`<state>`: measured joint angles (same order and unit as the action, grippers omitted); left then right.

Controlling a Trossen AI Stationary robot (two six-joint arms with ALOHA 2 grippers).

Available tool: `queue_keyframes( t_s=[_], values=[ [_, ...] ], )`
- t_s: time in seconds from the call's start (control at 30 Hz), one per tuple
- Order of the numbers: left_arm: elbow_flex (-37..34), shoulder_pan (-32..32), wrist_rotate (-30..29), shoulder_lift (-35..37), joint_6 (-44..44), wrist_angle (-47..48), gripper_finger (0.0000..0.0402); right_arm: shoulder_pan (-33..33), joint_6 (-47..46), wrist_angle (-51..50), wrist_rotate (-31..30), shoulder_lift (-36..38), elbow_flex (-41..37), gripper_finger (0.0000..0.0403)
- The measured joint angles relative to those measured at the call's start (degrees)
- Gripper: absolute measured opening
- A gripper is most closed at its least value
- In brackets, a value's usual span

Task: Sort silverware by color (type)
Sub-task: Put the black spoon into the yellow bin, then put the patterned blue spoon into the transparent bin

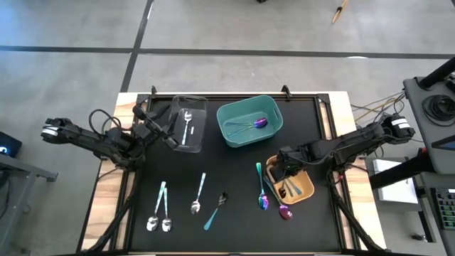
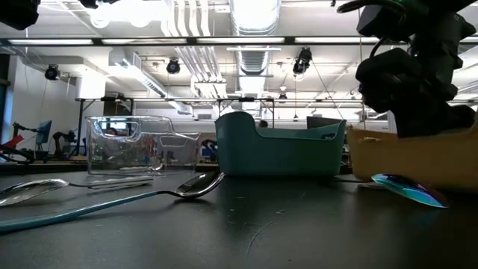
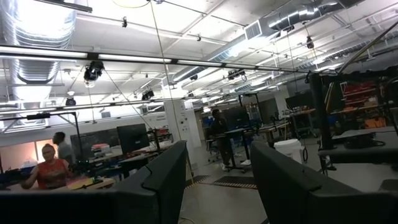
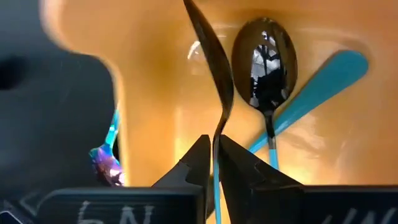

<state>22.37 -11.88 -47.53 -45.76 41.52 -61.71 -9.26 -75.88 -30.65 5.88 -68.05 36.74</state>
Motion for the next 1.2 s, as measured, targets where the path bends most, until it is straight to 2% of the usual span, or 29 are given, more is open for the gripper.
queue_keyframes(
  t_s=[0.4, 0.77, 0.93, 1.07, 1.2],
  values=[
    [0.0, 0.0, 0.0, 0.0, 0.0, 0.0, 0.0161, 0.0, 0.04, -1.46, -1.36, 0.02, 2.05, 0.008],
    [0.0, 0.0, 0.0, -0.47, -0.48, 0.02, 0.0161, 0.02, 4.95, -11.12, -1.79, 0.09, 9.35, 0.007],
    [0.0, 0.0, 0.0, -1.58, -0.72, 0.02, 0.0161, 0.02, 9.54, -11.13, -5.59, 0.09, 13.52, 0.0061],
    [0.23, 0.0, -0.04, -2.65, -3.21, 0.45, 0.0161, 0.04, 14.9, -11.05, -11.13, 0.09, 17.36, 0.0059],
    [1.98, 0.0, 0.02, -3.76, -8.11, 6.9, 0.0159, 0.23, 21.63, -11.06, -15.98, 0.09, 20.97, 0.0059]
  ],
)
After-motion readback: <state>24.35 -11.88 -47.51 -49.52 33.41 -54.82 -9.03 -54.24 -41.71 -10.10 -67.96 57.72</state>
